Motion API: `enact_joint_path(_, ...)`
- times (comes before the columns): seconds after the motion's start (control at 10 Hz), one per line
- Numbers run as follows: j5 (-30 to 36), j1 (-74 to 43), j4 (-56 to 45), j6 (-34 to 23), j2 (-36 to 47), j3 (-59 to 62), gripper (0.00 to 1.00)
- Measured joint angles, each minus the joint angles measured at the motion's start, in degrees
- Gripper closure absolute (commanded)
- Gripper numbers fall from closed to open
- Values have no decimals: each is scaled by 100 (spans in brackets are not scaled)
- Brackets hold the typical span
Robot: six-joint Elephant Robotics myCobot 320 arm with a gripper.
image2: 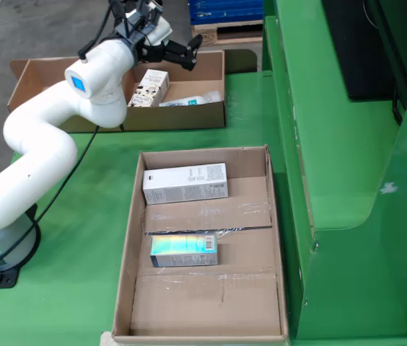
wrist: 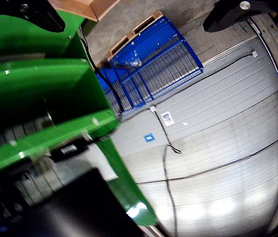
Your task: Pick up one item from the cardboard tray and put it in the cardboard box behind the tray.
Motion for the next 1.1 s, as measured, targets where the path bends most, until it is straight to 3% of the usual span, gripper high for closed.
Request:
enact_joint_path(0.7, -167, 246, 457, -229, 167, 9, 0)
enact_joint_path(1.1, -449, -185, 1072, 97, 167, 9, 0)
